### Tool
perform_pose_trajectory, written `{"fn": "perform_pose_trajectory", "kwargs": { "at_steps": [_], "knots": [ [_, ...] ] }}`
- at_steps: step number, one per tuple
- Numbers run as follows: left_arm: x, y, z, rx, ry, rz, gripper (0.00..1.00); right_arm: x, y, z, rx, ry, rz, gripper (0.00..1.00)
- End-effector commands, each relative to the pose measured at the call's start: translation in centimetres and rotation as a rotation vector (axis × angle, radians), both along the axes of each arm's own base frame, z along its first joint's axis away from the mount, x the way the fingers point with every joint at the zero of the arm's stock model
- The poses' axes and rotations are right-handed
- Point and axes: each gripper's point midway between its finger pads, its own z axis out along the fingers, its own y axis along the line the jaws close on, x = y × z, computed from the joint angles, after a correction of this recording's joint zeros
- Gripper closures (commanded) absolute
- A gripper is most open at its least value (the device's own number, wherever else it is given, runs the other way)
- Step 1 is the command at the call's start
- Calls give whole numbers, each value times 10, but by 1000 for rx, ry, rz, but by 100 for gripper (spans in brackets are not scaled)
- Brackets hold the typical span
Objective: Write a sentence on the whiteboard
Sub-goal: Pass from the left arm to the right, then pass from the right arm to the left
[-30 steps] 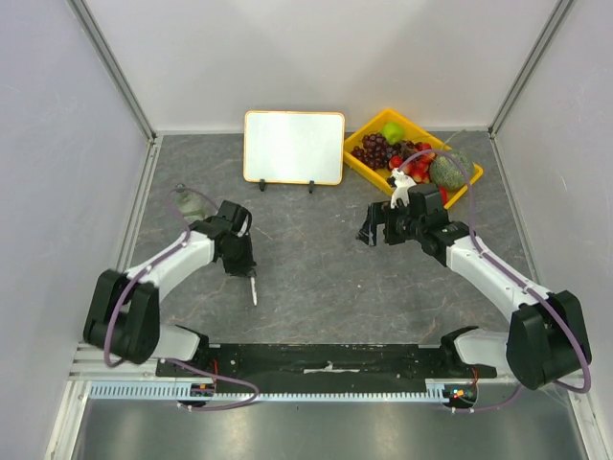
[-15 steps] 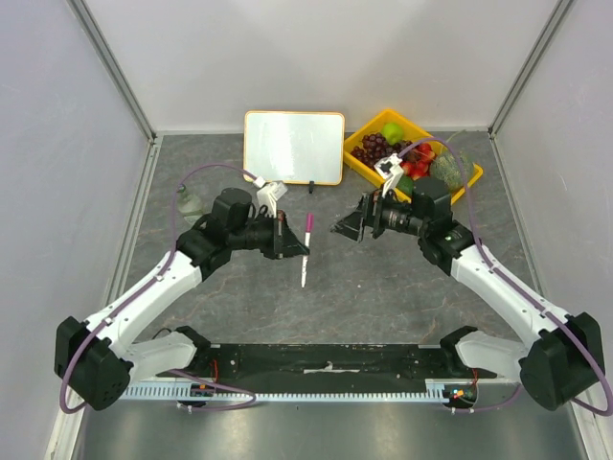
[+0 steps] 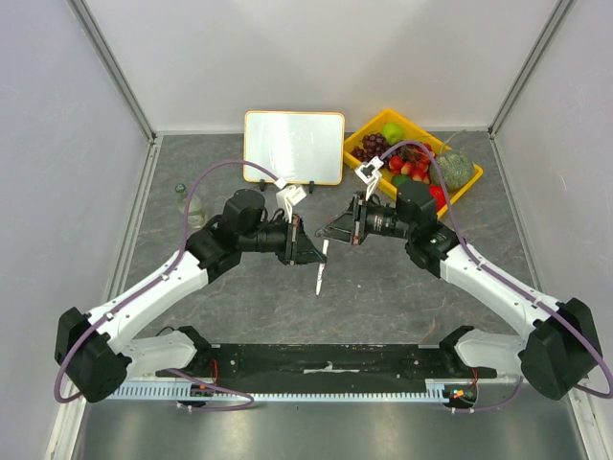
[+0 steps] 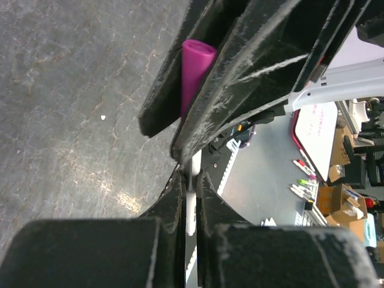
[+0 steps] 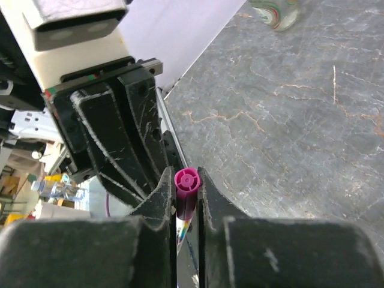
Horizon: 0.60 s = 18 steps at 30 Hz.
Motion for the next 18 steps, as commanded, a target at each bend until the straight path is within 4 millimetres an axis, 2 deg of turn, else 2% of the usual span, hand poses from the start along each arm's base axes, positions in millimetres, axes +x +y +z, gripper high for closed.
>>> {"fn": "perform_pose_trajectory", "kwargs": {
  "at_steps": [1,3,4,6,8,13,18],
  "knots": [
    [-4,-5,29,-73,-75,-34,98,-2,4,7,46,-1,10,100],
    [-4,-2,31,-76,-86,-22,97,-1,3,11,53,-8,-6,100],
    [-4,0,30,-70,-91,-10,89,0,1,12,51,-14,-22,100],
    [-1,5,29,-57,-99,29,56,3,-3,17,49,-35,-60,100],
    [-2,9,26,-50,-102,45,40,6,-8,22,51,-47,-104,100],
    [-4,8,13,-41,-82,37,35,9,-18,38,93,-63,-186,100],
    [-5,-6,1,-45,-41,-11,35,13,-23,44,108,-63,-233,100]
  ]
}}
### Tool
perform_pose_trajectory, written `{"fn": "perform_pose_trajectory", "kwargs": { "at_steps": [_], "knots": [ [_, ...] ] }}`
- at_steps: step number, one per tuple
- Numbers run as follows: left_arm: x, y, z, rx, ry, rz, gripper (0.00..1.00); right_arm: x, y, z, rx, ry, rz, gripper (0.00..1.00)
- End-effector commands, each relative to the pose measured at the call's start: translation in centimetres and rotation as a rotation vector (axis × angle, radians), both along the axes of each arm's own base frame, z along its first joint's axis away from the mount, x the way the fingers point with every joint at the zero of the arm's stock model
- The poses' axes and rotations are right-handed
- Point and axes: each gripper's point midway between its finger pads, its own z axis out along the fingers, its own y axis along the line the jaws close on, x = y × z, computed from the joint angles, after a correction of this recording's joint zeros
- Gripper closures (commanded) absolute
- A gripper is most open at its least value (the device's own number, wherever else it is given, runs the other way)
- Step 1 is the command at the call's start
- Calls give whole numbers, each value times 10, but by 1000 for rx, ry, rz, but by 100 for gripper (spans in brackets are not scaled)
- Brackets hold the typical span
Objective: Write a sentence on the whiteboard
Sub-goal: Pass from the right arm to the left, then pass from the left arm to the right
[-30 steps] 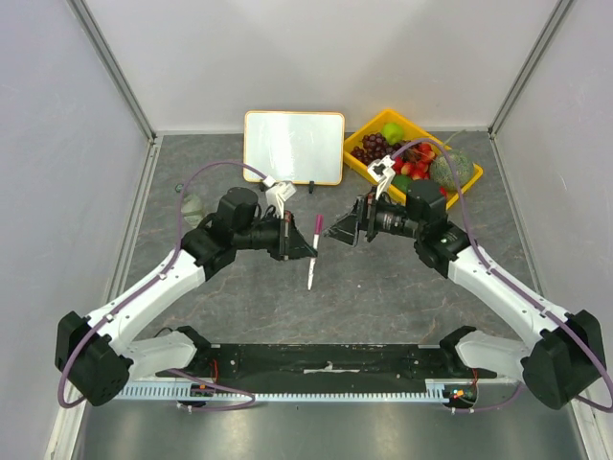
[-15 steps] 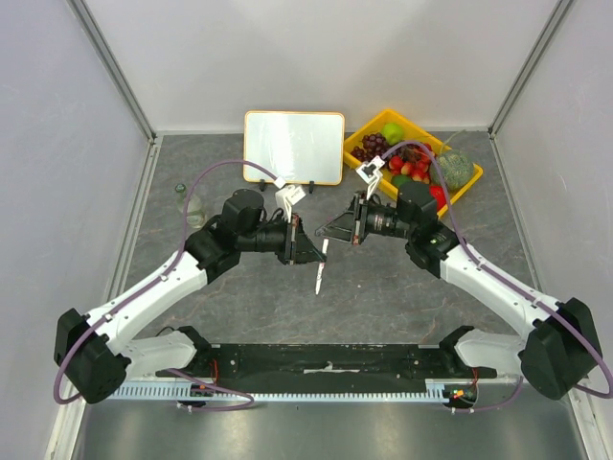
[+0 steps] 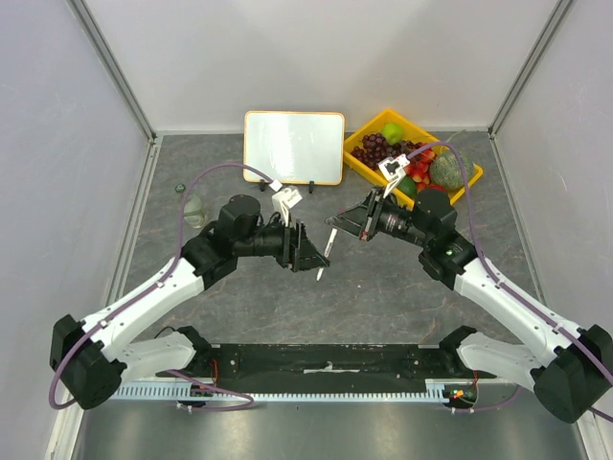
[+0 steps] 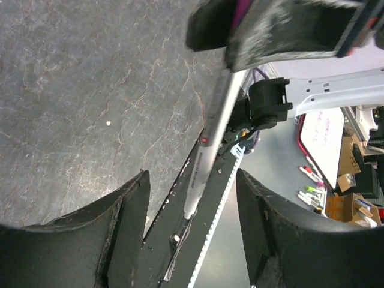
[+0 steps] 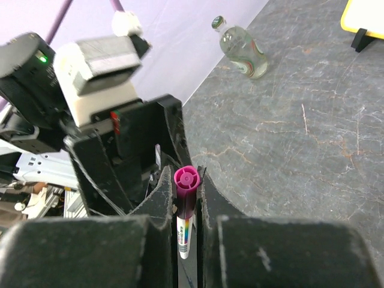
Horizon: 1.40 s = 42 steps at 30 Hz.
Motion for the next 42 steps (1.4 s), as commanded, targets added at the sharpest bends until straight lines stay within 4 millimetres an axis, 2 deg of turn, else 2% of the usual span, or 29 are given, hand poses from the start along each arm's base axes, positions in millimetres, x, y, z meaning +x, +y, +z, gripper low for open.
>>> {"fn": "perform_pose_trajectory", "kwargs": {
  "at_steps": [1,6,11,17,19,21,22,23,24,26,28,30,31,32,36,42],
  "knots": [
    [-3,-16,-8,-19,17,-53,35,9,-6,10,30,-9,-75,100],
    [-9,-28,-19,-1,39,-96,42,11,-9,10,34,2,-97,100],
    [-12,-27,-33,21,57,-95,45,18,-19,5,13,21,-178,100],
    [-12,-25,-36,19,49,-86,59,21,-21,5,17,25,-199,100],
    [-11,-24,-40,25,51,-80,69,22,-24,2,7,31,-218,100],
    [-12,-25,-40,23,52,-80,91,24,-24,3,2,31,-226,100],
    [-12,-25,-39,21,54,-79,98,25,-25,0,-9,36,-227,99],
    [-12,-25,-38,16,50,-80,98,25,-24,-1,-18,38,-226,95],
    [-11,-25,-36,12,48,-78,98,25,-23,-1,-22,37,-222,86],
    [-10,-25,-32,7,38,-69,98,25,-23,0,-26,29,-214,55],
    [-9,-25,-27,6,28,-65,98,23,-22,2,-26,20,-204,30],
    [-8,-23,-22,11,20,-59,98,21,-24,7,-28,3,-204,11],
    [-7,-22,-20,16,15,-54,98,21,-25,10,-28,-10,-206,5],
    [-6,-22,-19,23,13,-47,98,20,-27,13,-32,-21,-212,2],
    [-8,-17,-12,43,6,-47,98,15,-31,27,-51,-76,-196,2],
    [-17,-7,-2,74,-11,-73,98,-9,-20,31,-49,-99,-30,2]
  ]
}}
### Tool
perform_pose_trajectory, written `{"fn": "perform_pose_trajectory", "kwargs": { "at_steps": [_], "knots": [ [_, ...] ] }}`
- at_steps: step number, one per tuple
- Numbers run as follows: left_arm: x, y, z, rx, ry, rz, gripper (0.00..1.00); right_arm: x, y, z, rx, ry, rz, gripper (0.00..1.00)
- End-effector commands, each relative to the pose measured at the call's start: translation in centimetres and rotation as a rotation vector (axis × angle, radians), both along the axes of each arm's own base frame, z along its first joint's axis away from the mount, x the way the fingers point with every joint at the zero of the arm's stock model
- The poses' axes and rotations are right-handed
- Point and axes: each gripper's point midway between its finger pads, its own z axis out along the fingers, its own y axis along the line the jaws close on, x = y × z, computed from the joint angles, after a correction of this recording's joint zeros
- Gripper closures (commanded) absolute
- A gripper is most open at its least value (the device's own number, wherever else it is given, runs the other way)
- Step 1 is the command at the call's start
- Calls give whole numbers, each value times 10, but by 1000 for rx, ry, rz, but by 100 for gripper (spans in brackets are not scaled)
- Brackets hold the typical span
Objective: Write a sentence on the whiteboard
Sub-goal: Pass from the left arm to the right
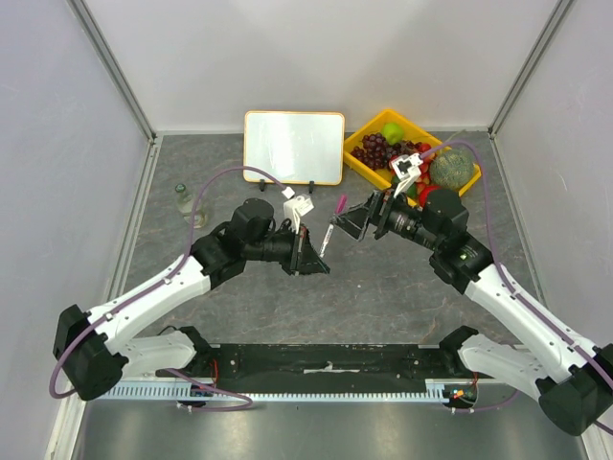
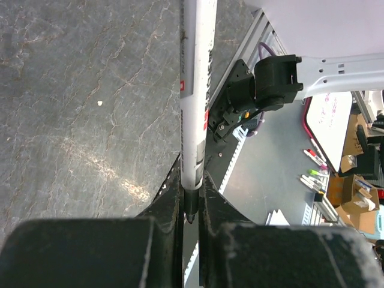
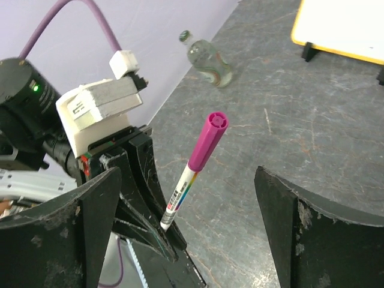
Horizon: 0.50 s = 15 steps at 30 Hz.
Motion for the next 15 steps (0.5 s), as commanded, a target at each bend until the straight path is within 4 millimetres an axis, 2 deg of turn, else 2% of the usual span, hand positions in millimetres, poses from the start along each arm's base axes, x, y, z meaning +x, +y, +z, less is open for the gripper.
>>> {"fn": "perform_pose_trajectory", "kwargs": {
  "at_steps": [1,6,12,14,15],
  "knots": [
    [-7,9,26,-8,-75,-37,98,-26,11,21,18,-58,176,2],
    [-17,12,33,-18,-86,-84,98,-54,21,23,54,-70,351,5],
    [-27,12,36,-36,-78,-140,98,-63,25,16,58,-39,422,28],
    [-29,12,38,-46,-82,-150,98,-63,27,11,66,-12,438,41],
    [-30,12,39,-49,-84,-149,98,-62,28,9,66,0,437,44]
  ]
}}
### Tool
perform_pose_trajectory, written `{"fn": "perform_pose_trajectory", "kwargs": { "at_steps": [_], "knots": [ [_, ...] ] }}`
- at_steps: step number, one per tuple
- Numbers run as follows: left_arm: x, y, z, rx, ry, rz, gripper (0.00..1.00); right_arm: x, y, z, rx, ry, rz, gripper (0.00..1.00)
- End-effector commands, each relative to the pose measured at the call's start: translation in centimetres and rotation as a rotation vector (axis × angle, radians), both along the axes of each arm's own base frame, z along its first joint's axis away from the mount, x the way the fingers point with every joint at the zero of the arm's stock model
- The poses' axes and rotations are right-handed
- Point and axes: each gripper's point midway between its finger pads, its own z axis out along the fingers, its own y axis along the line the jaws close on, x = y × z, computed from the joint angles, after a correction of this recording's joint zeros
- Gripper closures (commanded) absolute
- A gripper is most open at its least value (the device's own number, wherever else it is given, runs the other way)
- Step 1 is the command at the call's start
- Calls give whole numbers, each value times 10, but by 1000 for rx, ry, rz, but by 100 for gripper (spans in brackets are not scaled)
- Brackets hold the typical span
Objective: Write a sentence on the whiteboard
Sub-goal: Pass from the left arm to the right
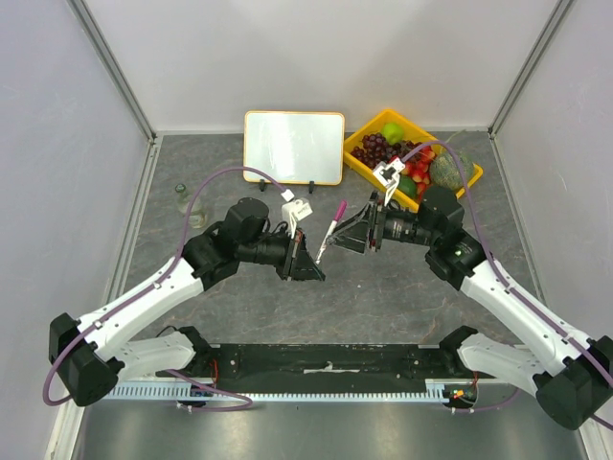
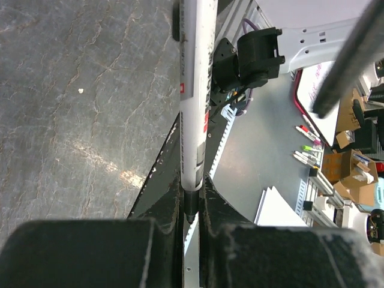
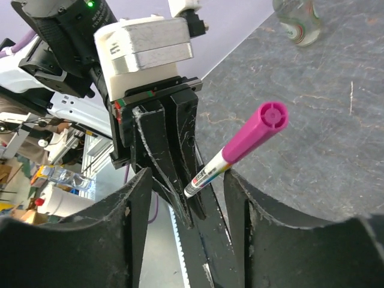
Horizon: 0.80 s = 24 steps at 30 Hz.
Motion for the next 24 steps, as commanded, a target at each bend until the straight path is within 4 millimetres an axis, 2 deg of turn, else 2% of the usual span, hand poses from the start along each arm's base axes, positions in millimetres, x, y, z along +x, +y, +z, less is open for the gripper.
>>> {"fn": "perform_pose_trajectory", "kwargs": {
  "at_steps": [1,9,24],
  "knots": [
    [-9,1,25,-64,-71,-65,98,-7,6,0,26,24,75,46],
    [-9,-1,32,-94,-82,-73,98,-9,10,-5,45,67,100,58],
    [-10,-7,30,-108,-75,-103,98,-13,16,-4,98,116,139,59]
  ]
}}
